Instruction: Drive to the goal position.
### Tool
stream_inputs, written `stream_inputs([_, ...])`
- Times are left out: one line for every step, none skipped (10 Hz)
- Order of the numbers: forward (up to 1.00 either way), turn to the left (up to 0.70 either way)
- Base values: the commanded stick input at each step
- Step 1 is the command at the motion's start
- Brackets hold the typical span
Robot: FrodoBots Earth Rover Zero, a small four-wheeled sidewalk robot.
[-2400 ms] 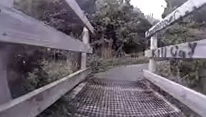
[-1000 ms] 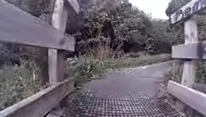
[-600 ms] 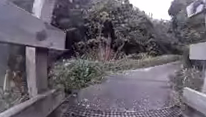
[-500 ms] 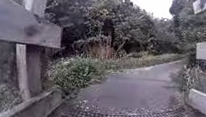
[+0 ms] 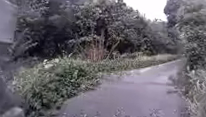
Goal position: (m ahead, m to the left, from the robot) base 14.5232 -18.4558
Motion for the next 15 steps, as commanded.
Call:
stream_inputs([0.85,0.01])
stream_inputs([0.85,0.01])
stream_inputs([0.85,0.01])
stream_inputs([0.85,-0.08])
stream_inputs([0.85,-0.16])
stream_inputs([0.85,-0.33])
stream_inputs([0.85,-0.33])
stream_inputs([0.85,-0.33])
stream_inputs([0.85,-0.33])
stream_inputs([0.85,-0.33])
stream_inputs([0.85,-0.33])
stream_inputs([0.85,-0.33])
stream_inputs([0.85,-0.33])
stream_inputs([0.85,-0.33])
stream_inputs([0.85,-0.33])
